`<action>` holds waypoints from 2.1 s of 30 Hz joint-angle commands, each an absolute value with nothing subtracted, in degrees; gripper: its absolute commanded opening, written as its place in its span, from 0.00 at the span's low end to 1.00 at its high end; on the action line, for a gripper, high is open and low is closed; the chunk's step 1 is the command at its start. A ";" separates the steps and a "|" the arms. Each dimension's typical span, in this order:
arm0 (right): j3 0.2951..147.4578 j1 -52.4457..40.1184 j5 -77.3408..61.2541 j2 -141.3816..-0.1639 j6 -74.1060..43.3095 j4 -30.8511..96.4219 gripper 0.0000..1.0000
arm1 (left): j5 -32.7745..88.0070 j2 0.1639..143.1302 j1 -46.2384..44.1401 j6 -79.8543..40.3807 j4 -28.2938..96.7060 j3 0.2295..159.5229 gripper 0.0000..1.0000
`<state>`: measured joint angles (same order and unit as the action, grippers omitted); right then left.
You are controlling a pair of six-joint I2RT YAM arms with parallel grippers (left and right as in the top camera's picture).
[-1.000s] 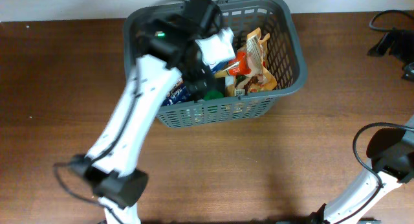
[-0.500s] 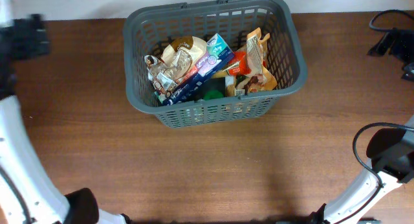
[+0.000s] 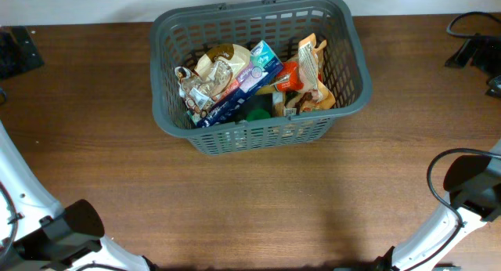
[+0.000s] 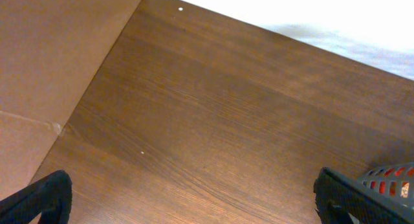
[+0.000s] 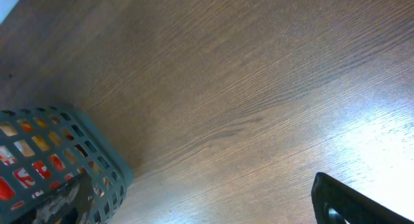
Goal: Pack container
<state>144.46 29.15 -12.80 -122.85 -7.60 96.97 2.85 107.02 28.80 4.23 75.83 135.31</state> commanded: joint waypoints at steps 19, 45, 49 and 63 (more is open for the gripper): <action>102.74 3.29 -2.37 -59.22 -6.02 57.67 0.99 | 3.88 107.68 29.04 3.44 75.88 135.02 0.99; 7.33 3.40 -1.63 -1.85 -6.42 23.92 0.99 | 3.86 107.68 29.04 3.44 75.88 135.02 0.99; 6.72 3.40 2.28 -1.30 -4.51 21.93 0.99 | 3.86 107.68 29.04 3.44 75.88 135.02 0.99; 6.63 3.40 2.22 -0.19 -4.54 22.17 0.99 | 3.86 107.68 29.04 3.44 75.88 135.02 0.99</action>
<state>7.31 3.86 1.13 -0.91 -4.67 22.26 3.25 107.37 28.80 3.77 75.90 135.26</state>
